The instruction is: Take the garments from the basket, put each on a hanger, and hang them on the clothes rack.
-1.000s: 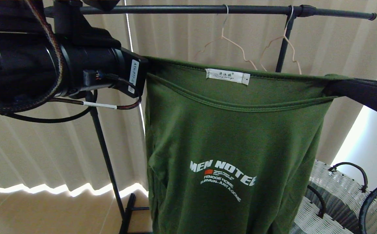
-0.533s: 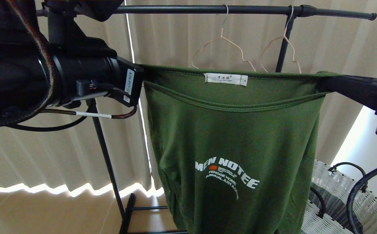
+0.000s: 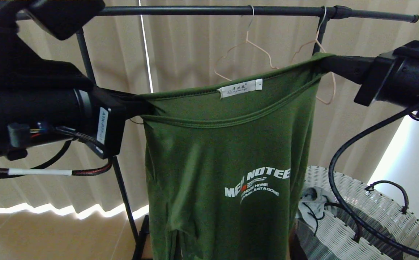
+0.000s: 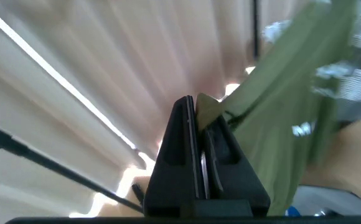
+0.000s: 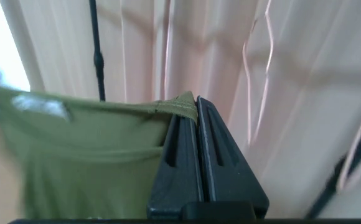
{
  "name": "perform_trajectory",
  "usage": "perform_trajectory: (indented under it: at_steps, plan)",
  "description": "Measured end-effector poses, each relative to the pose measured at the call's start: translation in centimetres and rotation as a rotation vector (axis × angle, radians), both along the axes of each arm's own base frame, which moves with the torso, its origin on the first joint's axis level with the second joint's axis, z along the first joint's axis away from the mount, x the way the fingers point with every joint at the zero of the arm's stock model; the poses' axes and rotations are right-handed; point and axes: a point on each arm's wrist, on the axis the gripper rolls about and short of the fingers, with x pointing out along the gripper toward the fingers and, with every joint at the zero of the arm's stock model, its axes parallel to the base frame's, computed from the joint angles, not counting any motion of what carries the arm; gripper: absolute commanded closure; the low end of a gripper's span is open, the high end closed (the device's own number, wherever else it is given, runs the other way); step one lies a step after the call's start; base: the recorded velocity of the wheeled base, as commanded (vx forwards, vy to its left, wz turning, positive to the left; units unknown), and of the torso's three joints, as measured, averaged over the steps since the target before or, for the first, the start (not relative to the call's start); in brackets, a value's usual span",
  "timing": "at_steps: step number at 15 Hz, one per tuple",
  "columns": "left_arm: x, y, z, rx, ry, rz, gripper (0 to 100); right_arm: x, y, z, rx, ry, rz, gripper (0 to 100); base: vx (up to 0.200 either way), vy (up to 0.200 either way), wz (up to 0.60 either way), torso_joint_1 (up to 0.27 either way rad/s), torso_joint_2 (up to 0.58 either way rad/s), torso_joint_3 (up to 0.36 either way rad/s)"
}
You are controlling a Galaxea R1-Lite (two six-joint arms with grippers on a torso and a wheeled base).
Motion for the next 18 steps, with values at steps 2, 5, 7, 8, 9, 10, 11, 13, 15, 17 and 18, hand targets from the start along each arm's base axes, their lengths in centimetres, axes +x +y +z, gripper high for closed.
perform_trajectory:
  at_steps: [2, 5, 7, 8, 9, 10, 11, 13, 15, 17, 18]
  plan:
    - [-1.0, 0.3, -0.1, -0.012, 0.006, -0.078, 100, 1.2, 0.7, -0.2, 0.015, -0.03, 0.001, 100, 0.0, 0.0, 0.0, 0.0, 0.0, 0.0]
    - [-1.8, 0.7, 0.0, -0.021, -0.001, -0.097, 100, 2.3, 1.3, -1.1, 0.001, -0.003, 0.0, 100, 0.0, 0.0, 0.0, 0.0, 0.0, 0.0]
    - [-1.8, 0.7, 0.1, -0.026, -0.01, -0.098, 100, 2.5, 1.3, -1.2, -0.002, 0.002, -0.003, 100, 0.0, 0.0, 0.0, 0.0, 0.0, 0.0]
    - [-1.8, 0.7, 0.2, -0.026, -0.016, -0.097, 100, 2.5, 1.3, -1.2, -0.002, 0.002, -0.003, 100, 0.0, 0.0, 0.0, 0.0, 0.0, 0.0]
    - [-1.6, 0.6, 0.6, -0.03, -0.045, -0.095, 100, 2.2, 1.2, -1.0, -0.001, 0.001, -0.003, 100, 0.0, 0.0, 0.0, 0.0, 0.0, 0.0]
    - [-1.1, 0.5, 1.0, -0.024, -0.075, -0.083, 100, 1.7, 0.9, -0.7, 0.001, -0.005, -0.004, 100, 0.0, 0.0, 0.0, 0.0, 0.0, 0.0]
    - [-0.4, 0.3, 1.6, -0.026, -0.106, -0.057, 100, 1.2, 0.6, -0.3, 0.005, -0.013, -0.003, 100, 0.0, 0.0, 0.0, 0.0, 0.0, 0.0]
    - [1.1, -0.4, 2.6, -0.04, -0.155, 0.022, 100, 0.1, 0.0, 0.4, 0.008, -0.02, -0.003, 100, 0.0, 0.0, 0.0, 0.0, 0.0, 0.0]
    - [2.6, -1.4, 2.9, -0.044, -0.173, 0.091, 100, -1.2, -0.6, 0.6, 0.004, -0.012, -0.002, 100, 0.0, 0.0, 0.0, 0.0, 0.0, 0.0]
    - [3.4, -2.1, 2.0, -0.027, -0.15, 0.095, 100, -2.3, -1.2, -0.1, -0.007, 0.01, -0.002, 100, 0.0, 0.0, 0.0, 0.0, 0.0, 0.0]
    - [3.7, -2.3, 1.8, -0.019, -0.143, 0.096, 100, -2.7, -1.4, -0.3, -0.01, 0.015, -0.002, 100, 0.0, 0.0, 0.0, 0.0, 0.0, 0.0]
